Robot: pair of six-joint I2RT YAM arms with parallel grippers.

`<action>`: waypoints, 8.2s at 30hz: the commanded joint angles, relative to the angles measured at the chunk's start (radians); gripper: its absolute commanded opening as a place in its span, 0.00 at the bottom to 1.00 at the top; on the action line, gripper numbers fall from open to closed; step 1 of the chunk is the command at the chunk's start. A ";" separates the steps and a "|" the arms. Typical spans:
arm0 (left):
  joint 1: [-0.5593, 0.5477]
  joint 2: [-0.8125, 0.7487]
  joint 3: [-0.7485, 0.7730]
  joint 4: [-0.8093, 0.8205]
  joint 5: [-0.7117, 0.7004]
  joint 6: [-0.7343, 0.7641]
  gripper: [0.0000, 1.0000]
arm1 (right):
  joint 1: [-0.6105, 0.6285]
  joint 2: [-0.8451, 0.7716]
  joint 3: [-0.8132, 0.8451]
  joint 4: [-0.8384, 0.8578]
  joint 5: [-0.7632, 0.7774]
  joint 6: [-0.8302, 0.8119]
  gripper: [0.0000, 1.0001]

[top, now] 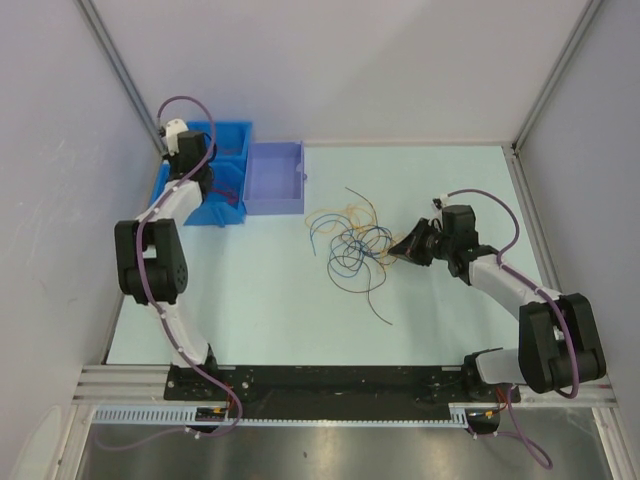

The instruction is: Untangle the cables

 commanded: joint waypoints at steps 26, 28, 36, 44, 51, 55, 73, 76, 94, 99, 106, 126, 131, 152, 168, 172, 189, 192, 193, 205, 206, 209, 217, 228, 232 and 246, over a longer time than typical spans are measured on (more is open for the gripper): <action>0.145 0.021 0.052 -0.223 0.190 -0.328 0.00 | -0.003 -0.015 -0.023 0.049 -0.016 -0.023 0.00; 0.164 -0.018 0.005 -0.219 0.193 -0.385 0.00 | -0.003 -0.010 -0.023 0.050 -0.016 -0.020 0.00; 0.201 -0.092 -0.137 -0.117 0.281 -0.428 0.00 | -0.003 0.002 -0.024 0.064 -0.022 -0.015 0.00; 0.199 -0.075 -0.077 -0.149 0.304 -0.410 0.09 | -0.003 0.006 -0.026 0.064 -0.017 -0.018 0.00; 0.198 -0.149 -0.129 -0.107 0.308 -0.405 0.66 | -0.004 0.010 -0.026 0.064 -0.019 -0.021 0.00; 0.170 -0.187 -0.114 -0.117 0.293 -0.382 0.66 | -0.003 0.011 -0.026 0.067 -0.019 -0.021 0.00; 0.127 -0.204 -0.034 -0.140 0.224 -0.302 0.59 | -0.003 -0.003 -0.026 0.067 -0.007 -0.035 0.00; 0.115 -0.238 -0.067 -0.088 0.287 -0.298 0.59 | -0.003 0.003 -0.026 0.073 -0.004 -0.035 0.00; 0.028 -0.726 -0.765 0.110 0.253 -0.405 0.57 | 0.045 -0.052 0.033 0.006 0.062 -0.020 0.00; 0.008 -0.779 -0.795 0.114 0.311 -0.379 0.58 | 0.078 -0.063 0.086 -0.043 0.114 -0.021 0.00; -0.164 -0.799 -0.787 0.165 0.368 -0.319 0.63 | 0.123 -0.093 0.221 -0.112 0.144 -0.041 0.00; -0.390 -0.851 -0.684 0.251 0.695 -0.239 0.65 | 0.131 -0.151 0.596 -0.321 0.025 0.029 0.00; -0.431 -0.809 -0.704 0.280 0.775 -0.204 0.65 | 0.126 -0.083 0.367 -0.330 -0.020 0.034 0.00; -0.623 -0.536 -0.764 0.637 1.065 -0.147 0.63 | 0.128 -0.099 0.413 -0.284 -0.230 -0.081 0.00; -0.683 -0.468 -0.758 0.703 1.078 -0.184 0.56 | 0.123 -0.127 0.427 -0.280 -0.281 -0.087 0.00; -0.689 -0.446 -0.756 0.719 1.063 -0.187 0.55 | 0.121 -0.142 0.428 -0.269 -0.303 -0.080 0.00; -0.723 -0.367 -0.756 0.806 1.014 -0.245 0.40 | 0.115 -0.174 0.430 -0.264 -0.358 -0.069 0.00; -0.724 -0.370 -0.761 0.794 1.003 -0.236 0.38 | 0.105 -0.185 0.430 -0.266 -0.364 -0.072 0.00; -0.726 -0.371 -0.761 0.792 0.999 -0.235 0.38 | 0.097 -0.187 0.430 -0.267 -0.369 -0.070 0.00; -0.727 -0.367 -0.761 0.775 0.988 -0.233 0.15 | 0.052 -0.216 0.428 -0.304 -0.382 -0.090 0.00; -0.727 -0.365 -0.760 0.776 0.989 -0.235 0.12 | 0.051 -0.217 0.428 -0.309 -0.381 -0.093 0.00; -0.727 -0.362 -0.753 0.783 0.994 -0.242 0.09 | 0.051 -0.224 0.428 -0.318 -0.379 -0.097 0.00; -0.736 -0.397 -0.712 0.698 0.947 -0.225 0.00 | 0.051 -0.230 0.428 -0.365 -0.333 -0.126 0.00; -0.724 -0.491 -0.471 0.247 0.668 -0.103 0.00 | 0.051 -0.291 0.430 -0.519 -0.078 -0.205 0.87; -0.707 -0.489 -0.382 0.125 0.573 -0.075 0.00 | 0.051 -0.308 0.422 -0.628 0.137 -0.235 0.92; -0.595 -0.515 -0.261 -0.016 0.483 -0.069 0.00 | 0.051 -0.351 0.206 -0.539 0.288 -0.169 0.92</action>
